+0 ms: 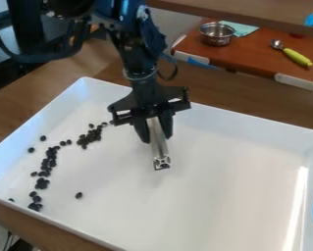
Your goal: Sweep into pile
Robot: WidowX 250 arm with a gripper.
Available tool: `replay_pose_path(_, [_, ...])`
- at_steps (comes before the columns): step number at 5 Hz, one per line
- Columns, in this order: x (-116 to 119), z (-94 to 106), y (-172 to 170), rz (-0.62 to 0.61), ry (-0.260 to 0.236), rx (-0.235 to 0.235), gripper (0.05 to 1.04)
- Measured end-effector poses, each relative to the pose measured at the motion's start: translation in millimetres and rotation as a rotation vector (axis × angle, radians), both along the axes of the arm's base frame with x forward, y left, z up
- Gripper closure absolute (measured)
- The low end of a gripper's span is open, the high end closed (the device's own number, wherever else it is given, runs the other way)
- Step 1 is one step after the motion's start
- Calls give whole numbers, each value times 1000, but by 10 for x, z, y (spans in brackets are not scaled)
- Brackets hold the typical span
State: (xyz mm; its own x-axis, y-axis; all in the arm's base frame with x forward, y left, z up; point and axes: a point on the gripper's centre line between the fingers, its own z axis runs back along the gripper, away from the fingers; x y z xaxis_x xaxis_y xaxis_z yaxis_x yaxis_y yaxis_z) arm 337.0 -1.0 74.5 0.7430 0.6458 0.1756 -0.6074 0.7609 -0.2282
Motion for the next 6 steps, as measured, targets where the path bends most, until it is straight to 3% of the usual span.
replay_pose_path(4, [112, -4, 264, 78, -18, 24, 710])
replay_pose_path(6, [90, -136, 417, 170, 26, 50, 710])
